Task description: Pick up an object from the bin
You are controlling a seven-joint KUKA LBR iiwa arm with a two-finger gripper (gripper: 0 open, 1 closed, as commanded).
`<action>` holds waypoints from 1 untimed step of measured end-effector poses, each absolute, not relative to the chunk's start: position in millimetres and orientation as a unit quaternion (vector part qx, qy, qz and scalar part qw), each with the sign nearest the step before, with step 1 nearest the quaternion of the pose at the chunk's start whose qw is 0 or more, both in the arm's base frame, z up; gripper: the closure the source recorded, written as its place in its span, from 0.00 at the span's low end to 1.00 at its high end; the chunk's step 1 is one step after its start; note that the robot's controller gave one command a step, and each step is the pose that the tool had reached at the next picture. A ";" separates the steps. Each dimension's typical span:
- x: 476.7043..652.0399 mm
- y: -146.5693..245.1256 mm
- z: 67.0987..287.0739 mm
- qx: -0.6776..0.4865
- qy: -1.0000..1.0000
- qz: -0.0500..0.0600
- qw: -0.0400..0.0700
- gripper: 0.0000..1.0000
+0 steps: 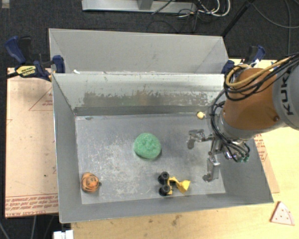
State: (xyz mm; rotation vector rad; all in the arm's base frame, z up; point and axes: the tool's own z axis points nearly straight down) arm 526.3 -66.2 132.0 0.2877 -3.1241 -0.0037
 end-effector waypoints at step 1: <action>532.1 -14.3 107.2 0.158 -0.987 0.000 -0.001 0.00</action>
Offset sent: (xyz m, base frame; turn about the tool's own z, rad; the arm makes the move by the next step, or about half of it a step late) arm -0.0269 0.0677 -0.0620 -0.3526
